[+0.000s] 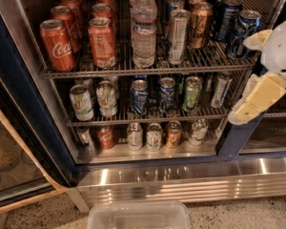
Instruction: Pick water bottle from top shelf of fridge
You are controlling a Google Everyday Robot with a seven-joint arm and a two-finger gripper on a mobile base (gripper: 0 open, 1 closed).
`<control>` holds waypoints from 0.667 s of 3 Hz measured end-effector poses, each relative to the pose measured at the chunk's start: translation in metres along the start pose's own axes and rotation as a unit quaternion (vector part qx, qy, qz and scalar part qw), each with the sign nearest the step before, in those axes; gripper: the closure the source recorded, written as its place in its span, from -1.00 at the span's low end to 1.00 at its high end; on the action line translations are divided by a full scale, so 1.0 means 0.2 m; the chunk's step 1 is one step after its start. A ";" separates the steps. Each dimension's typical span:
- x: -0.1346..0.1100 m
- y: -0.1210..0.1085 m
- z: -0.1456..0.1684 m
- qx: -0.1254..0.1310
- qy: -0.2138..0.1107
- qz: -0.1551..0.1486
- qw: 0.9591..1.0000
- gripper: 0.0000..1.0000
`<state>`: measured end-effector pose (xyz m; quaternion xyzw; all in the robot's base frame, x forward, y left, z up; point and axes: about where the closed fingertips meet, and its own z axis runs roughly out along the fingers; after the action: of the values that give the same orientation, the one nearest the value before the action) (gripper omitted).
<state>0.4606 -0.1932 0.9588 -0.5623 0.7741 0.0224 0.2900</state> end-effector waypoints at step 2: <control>-0.26 0.10 -0.03 0.080 -0.136 -0.017 0.987 -1.00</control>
Offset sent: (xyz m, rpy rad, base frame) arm -0.0099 0.0993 0.0711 0.4792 -0.4631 0.0354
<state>0.4508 -0.1435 0.9831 -0.5423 0.7172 0.0316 0.4366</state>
